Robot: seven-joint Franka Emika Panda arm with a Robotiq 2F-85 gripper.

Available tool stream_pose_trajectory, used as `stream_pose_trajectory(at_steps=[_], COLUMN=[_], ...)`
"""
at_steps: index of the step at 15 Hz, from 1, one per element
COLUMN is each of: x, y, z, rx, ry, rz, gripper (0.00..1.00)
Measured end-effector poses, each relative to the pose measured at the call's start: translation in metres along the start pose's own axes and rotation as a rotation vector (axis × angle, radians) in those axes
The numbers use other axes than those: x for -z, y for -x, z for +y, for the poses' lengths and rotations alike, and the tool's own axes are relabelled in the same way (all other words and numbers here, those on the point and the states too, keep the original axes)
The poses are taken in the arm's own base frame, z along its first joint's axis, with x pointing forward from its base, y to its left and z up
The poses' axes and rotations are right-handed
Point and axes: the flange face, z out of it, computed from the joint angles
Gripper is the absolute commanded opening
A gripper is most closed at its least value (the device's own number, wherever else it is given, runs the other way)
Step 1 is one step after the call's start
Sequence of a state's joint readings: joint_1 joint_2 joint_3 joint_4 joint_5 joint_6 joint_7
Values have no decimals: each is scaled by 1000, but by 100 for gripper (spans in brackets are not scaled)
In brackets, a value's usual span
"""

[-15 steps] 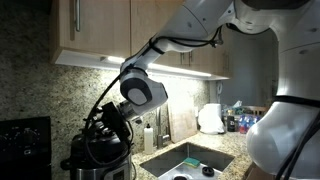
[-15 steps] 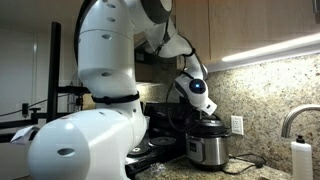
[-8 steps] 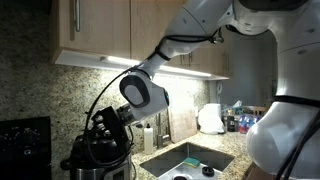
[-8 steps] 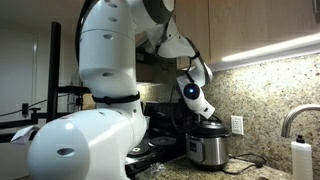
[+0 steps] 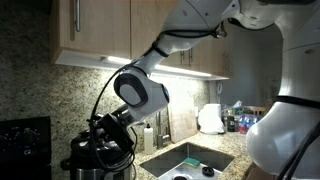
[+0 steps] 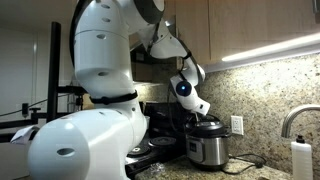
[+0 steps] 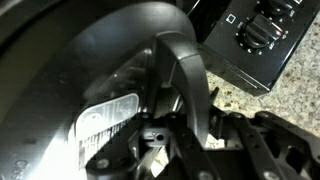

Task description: Pick up the lid from the stove and put it on the pressure cooker.

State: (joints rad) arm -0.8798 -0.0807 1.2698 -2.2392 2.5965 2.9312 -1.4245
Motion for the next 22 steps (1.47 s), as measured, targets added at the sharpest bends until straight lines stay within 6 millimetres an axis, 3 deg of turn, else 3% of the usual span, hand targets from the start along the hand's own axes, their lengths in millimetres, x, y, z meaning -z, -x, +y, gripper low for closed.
stream_pose_trajectory(at_steps=[7, 13, 22], x=[-4, -21, -31], y=[6, -15, -7], z=[-6, -4, -33], rx=[129, 58, -9], ry=[18, -8, 190], rz=[-46, -120, -83], gripper=[3, 3, 3])
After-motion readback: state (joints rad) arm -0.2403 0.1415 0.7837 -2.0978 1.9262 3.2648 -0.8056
